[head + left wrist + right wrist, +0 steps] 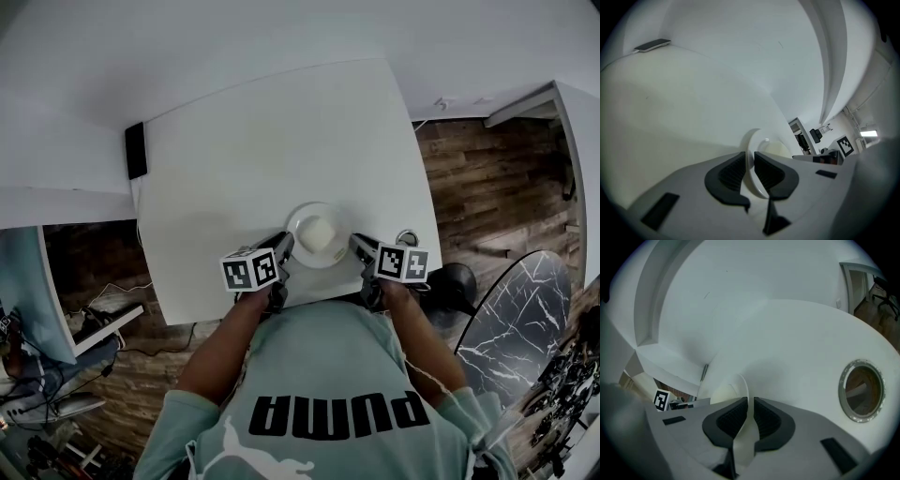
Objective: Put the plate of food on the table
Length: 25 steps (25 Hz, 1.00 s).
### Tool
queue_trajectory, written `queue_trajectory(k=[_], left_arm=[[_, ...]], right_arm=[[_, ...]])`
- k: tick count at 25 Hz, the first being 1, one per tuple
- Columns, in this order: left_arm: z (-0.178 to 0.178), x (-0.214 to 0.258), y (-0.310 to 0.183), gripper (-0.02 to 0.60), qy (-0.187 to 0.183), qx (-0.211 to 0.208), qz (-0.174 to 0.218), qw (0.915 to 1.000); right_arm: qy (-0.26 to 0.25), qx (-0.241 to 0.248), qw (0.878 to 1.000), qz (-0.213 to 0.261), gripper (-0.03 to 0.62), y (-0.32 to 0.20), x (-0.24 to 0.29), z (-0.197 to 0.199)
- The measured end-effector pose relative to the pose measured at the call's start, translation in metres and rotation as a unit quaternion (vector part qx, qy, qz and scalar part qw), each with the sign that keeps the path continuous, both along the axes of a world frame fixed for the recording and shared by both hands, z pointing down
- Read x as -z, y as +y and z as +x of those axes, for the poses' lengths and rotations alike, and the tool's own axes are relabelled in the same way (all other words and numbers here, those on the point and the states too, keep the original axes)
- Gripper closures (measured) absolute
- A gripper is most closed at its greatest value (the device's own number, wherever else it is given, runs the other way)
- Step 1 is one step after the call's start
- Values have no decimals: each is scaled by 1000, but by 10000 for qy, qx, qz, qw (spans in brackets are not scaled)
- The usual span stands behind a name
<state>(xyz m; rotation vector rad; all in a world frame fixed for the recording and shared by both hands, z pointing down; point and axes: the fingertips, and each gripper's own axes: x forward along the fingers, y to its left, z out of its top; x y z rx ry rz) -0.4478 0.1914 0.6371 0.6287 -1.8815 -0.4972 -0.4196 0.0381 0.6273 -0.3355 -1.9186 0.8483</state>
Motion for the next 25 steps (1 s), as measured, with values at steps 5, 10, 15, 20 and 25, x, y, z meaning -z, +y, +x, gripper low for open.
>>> queue_trajectory(k=[5, 10, 15, 20, 25], left_arm=[[0, 0, -1, 525, 66, -33, 84, 9999], [1, -1, -1, 526, 138, -24, 198, 9997], [-3, 5, 0, 531, 162, -40, 270, 9995], [-1, 9, 8, 534, 195, -8, 333, 9993], [1, 21, 17, 537, 113, -19, 453, 9989]], right_arm=[[79, -100, 9998, -138, 560, 3, 1, 0], [140, -48, 9990, -412, 542, 19, 1, 4], [260, -177, 9989, -354, 543, 21, -4, 7], [216, -226, 9985, -448, 553, 27, 2, 7], [153, -311, 9982, -489, 553, 37, 11, 11]])
